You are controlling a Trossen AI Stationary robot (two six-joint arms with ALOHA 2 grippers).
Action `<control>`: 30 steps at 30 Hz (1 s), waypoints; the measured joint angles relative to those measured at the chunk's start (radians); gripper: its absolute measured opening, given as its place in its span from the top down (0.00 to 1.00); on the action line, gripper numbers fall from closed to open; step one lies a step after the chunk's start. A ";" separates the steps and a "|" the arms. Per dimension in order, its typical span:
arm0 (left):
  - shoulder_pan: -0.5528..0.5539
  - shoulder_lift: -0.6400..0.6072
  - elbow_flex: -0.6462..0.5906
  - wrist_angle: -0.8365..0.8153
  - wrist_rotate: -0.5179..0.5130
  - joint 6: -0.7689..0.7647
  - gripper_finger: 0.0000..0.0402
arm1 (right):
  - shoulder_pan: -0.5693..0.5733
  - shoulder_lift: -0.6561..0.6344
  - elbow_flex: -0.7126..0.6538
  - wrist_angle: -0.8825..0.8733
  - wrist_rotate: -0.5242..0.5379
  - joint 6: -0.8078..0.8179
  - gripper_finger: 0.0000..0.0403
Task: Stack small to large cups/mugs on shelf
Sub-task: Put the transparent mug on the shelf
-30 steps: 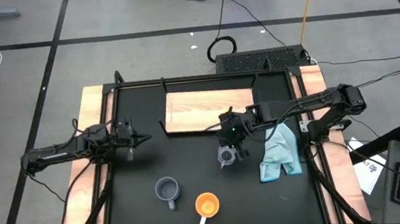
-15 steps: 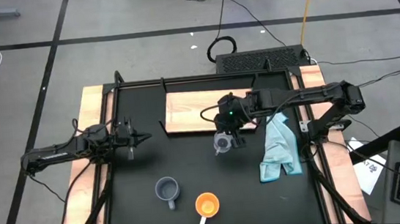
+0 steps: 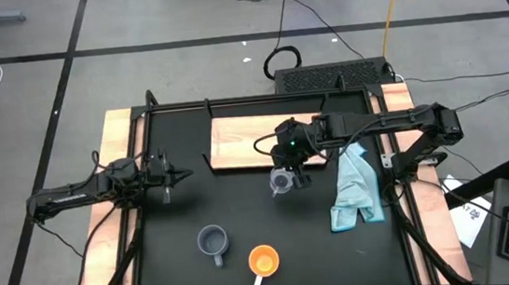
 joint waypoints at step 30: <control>0.000 0.000 0.000 0.006 -0.069 0.008 0.99 | -0.306 0.379 0.384 -0.098 -0.131 -0.109 1.00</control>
